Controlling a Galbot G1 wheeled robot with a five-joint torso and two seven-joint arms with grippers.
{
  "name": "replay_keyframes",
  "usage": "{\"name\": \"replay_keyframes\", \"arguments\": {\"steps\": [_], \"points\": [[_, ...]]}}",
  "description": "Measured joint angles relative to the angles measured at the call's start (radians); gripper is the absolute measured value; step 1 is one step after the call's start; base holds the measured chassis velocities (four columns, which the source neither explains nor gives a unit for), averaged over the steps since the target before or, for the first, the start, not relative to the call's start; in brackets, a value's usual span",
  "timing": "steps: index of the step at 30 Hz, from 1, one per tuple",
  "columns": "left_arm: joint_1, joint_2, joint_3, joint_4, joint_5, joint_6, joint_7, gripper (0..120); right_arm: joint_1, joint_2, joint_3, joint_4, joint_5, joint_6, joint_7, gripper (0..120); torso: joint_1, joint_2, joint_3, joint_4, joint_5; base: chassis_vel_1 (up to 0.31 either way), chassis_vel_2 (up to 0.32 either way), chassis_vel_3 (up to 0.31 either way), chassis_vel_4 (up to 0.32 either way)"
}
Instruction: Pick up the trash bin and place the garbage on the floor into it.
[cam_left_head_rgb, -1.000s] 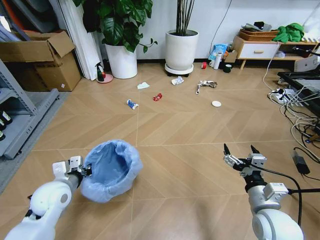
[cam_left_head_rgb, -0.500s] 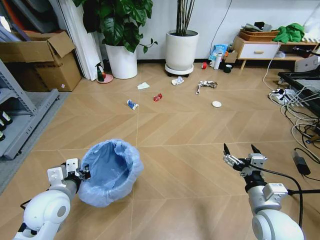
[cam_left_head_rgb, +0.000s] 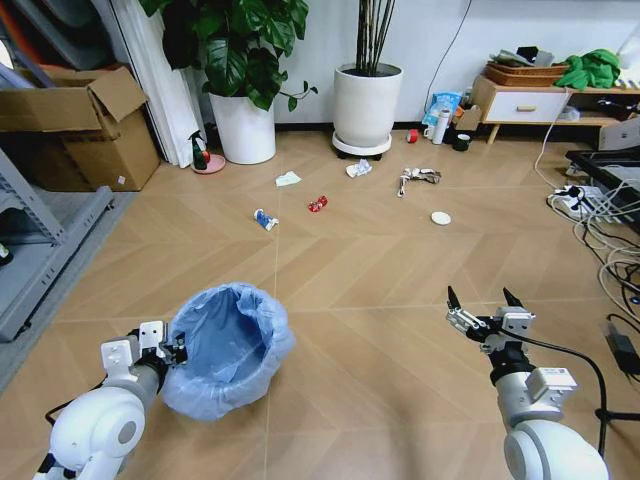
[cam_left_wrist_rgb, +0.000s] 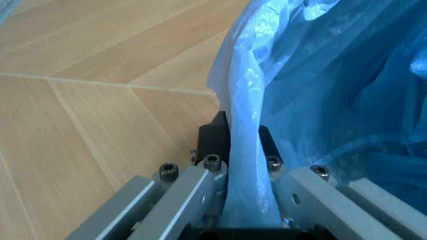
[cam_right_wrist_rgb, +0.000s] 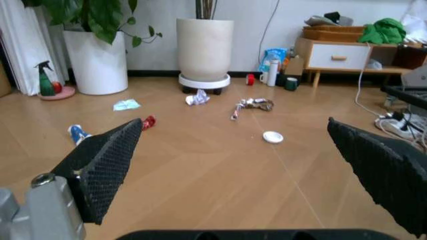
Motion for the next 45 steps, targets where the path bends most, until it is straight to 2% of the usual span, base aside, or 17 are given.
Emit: {"name": "replay_keyframes", "arguments": {"steps": [6, 8, 22, 23, 26, 45], "points": [[-0.002, 0.001, 0.006, -0.002, 0.000, 0.000, 0.003, 0, 0.001, -0.001, 0.000, 0.002, 0.000, 0.000, 0.000, 100, 0.000, 0.000, 0.000, 0.0001, 0.0011, -0.080, 0.246, 0.085, -0.239], [-0.002, 0.001, 0.008, -0.003, 0.001, 0.000, 0.005, 0, 0.001, 0.001, -0.001, 0.002, 0.000, 0.001, 0.000, 100, 0.000, 0.000, 0.000, 0.0000, 0.0000, -0.065, 0.239, 0.090, -0.245], [-0.002, -0.001, 0.015, -0.005, 0.009, -0.002, 0.014, 0, 0.001, 0.007, -0.005, -0.005, -0.005, 0.001, -0.005, 100, 0.000, 0.000, 0.000, 0.0002, 0.0009, -0.092, 0.252, 0.094, -0.262], [-0.002, -0.001, 0.015, -0.004, 0.010, -0.002, 0.015, 0, 0.002, 0.009, -0.006, -0.005, -0.006, 0.001, -0.005, 100, 0.000, 0.000, 0.000, 0.0000, 0.0001, -0.096, 0.257, 0.105, -0.267], [-0.002, -0.002, 0.016, -0.004, 0.011, -0.003, 0.016, 0, 0.002, 0.011, -0.008, -0.007, -0.008, 0.001, -0.006, 100, 0.000, 0.000, 0.000, 0.0001, 0.0009, -0.101, 0.253, 0.109, -0.254], [0.003, -0.005, 0.023, -0.001, 0.017, -0.004, 0.022, 0, 0.006, 0.014, -0.012, -0.015, -0.014, 0.004, -0.015, 100, 0.000, 0.000, 0.000, 0.0001, 0.0003, -0.110, 0.261, 0.110, -0.259]]}}
